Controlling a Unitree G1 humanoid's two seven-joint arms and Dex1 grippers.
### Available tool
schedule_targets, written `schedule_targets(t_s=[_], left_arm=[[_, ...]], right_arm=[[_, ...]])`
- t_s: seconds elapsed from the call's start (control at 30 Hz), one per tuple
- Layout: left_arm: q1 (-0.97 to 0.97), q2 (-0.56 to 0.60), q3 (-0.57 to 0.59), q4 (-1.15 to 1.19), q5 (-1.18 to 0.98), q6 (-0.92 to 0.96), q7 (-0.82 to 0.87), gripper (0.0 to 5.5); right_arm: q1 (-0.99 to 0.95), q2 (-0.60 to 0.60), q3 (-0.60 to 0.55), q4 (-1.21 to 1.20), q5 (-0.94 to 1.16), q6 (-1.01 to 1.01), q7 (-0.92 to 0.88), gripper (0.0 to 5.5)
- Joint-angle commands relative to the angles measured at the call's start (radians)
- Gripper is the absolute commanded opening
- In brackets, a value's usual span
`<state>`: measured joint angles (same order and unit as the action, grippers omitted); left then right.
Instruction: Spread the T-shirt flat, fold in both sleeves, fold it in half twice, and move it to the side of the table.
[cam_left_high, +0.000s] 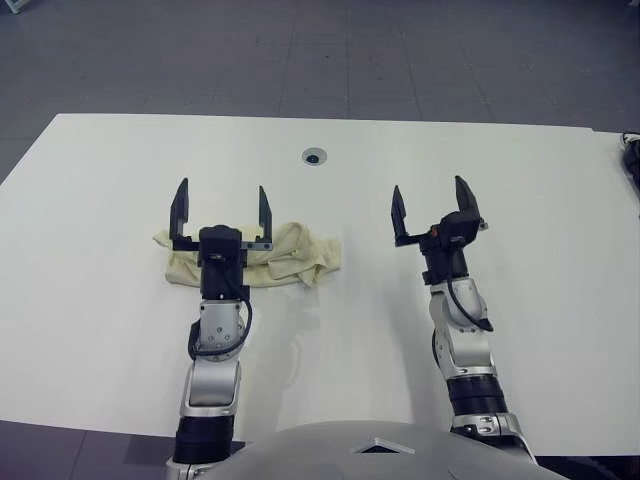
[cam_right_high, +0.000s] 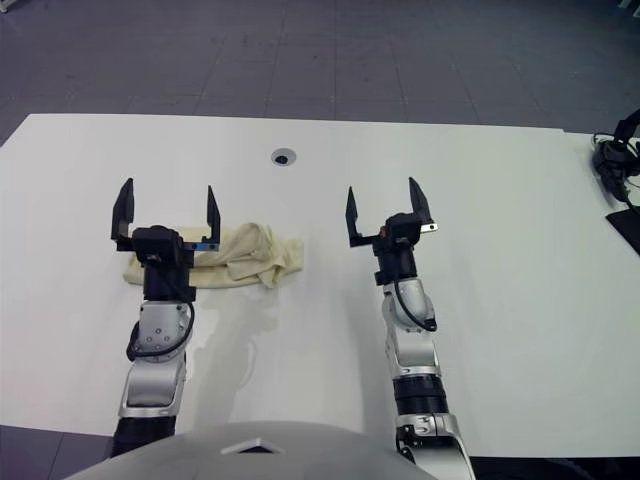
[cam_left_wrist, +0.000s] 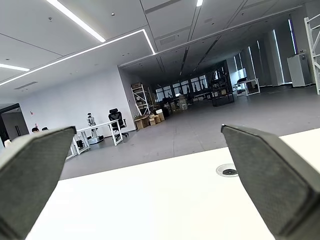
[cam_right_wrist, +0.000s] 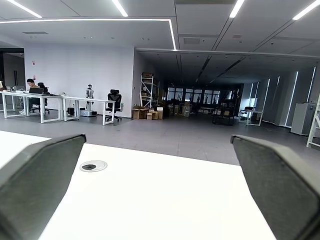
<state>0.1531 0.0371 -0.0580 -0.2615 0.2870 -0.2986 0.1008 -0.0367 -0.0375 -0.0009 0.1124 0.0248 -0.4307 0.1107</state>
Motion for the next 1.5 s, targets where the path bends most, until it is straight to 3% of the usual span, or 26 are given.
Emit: schedule_targets(t_s=[0.03,0.3,0.5,0.73,1.07,1.5], left_arm=[[-0.089,0.021,-0.054,0.073,-0.023,0.022,-0.078,5.39],[-0.182,0.029,-0.090,0.172,-0.076,-0.001,-0.152,5.39],[-0.193,0.052,-0.004,0.066,-0.112,0.015,-0.134,5.39],[-0.105,0.058,0.186,-0.139,-0.170,0.134,-0.063,5.39],[0.061,0.027,0.227,-0.133,-0.138,0.095,-0.001,5.39],[0.068,0.029,0.260,-0.104,-0.128,0.059,0.030,5.39]], right_arm=[[0.088,-0.002,-0.046,-0.092,-0.014,-0.005,-0.053,5.40],[0.203,0.016,-0.075,-0.204,-0.054,0.000,-0.130,5.40],[0.186,-0.007,-0.051,-0.192,-0.046,-0.022,-0.091,5.40],[0.106,-0.103,0.092,-0.285,0.109,0.166,0.186,5.40],[-0.166,-0.199,0.226,-0.139,0.239,0.444,0.569,5.40],[-0.457,-0.152,0.384,0.090,0.143,0.559,0.757,5.40]])
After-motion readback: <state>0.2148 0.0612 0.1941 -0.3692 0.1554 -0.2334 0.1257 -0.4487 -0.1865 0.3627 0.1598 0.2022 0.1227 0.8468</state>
